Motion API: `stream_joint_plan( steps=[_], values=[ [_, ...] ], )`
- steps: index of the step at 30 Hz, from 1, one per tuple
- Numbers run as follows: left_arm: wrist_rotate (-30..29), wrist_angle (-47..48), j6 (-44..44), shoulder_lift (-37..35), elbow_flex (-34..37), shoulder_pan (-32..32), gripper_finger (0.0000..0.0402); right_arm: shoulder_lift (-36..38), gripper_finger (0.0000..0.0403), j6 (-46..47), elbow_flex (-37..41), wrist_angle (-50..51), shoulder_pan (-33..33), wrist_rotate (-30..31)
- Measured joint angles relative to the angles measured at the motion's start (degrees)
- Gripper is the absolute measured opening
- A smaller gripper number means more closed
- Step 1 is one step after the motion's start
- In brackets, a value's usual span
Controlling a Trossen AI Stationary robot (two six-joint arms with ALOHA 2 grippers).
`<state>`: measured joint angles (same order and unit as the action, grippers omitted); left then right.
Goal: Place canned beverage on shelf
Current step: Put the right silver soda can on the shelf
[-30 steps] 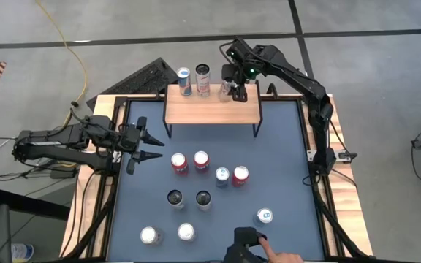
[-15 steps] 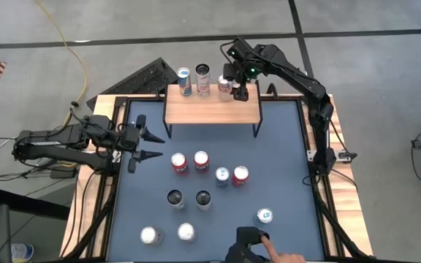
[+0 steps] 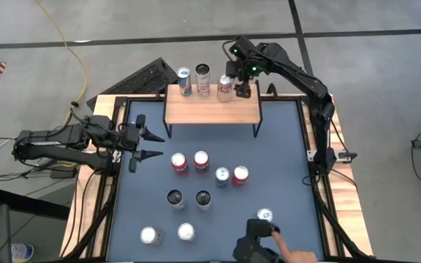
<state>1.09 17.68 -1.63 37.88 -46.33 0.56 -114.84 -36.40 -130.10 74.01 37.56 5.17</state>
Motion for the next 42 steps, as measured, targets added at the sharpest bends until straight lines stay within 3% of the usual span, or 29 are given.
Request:
stream_joint_plan(
  steps=[4, 6, 8, 11, 15, 17, 19, 22, 26, 36, 42],
  values=[
    [-1.4, 0.0, -0.3, 0.0, 0.0, 0.0, 0.0193, 2.1, 0.0322, 3.2, 0.0, 3.8, 2.5, 0.5],
    [-1.4, 0.0, -0.2, 0.0, 0.0, 0.0, 0.0193, 3.6, 0.0303, 6.5, 0.0, 6.1, 3.3, -3.5],
    [-1.4, 0.0, -0.2, 0.0, 0.0, 0.0, 0.0193, 5.2, 0.0273, 9.2, 0.7, 6.7, 3.8, -8.4],
    [-1.4, 0.0, -0.2, 0.0, 0.0, 0.0, 0.0193, 8.3, 0.0209, 11.0, 5.1, 5.3, 3.5, -9.7],
    [-1.4, 0.1, -0.2, -0.1, 0.0, 0.0, 0.0192, 16.1, 0.0098, 12.2, 19.5, -4.5, 3.4, -14.6],
    [-1.4, 0.2, -0.2, -0.1, 0.0, 0.0, 0.0192, 21.9, 0.0042, 12.6, 30.2, -13.5, 3.8, -19.3],
    [-1.4, -0.2, -0.2, -0.1, 0.0, 0.0, 0.0192, 28.3, 0.0012, 14.8, 41.6, -26.5, 3.8, -20.1],
    [-1.0, -1.6, 0.3, -0.1, 0.0, 0.0, 0.0192, 35.2, 0.0013, 21.6, 56.3, -49.1, 2.4, -17.8],
    [-0.5, -2.2, 1.9, -0.1, 0.0, 0.0, 0.0192, 37.4, 0.0003, 23.0, 67.2, -65.4, -2.4, -14.6],
    [-1.8, -2.2, 4.3, -0.1, 0.0, 0.0, 0.0192, 31.4, 0.0000, 22.0, 68.1, -69.7, -5.5, -3.8],
    [-1.8, -2.0, 3.8, -0.1, 0.0, 0.0, 0.0192, 31.1, 0.0000, 22.0, 68.0, -70.0, -3.2, -3.4]
  ],
)
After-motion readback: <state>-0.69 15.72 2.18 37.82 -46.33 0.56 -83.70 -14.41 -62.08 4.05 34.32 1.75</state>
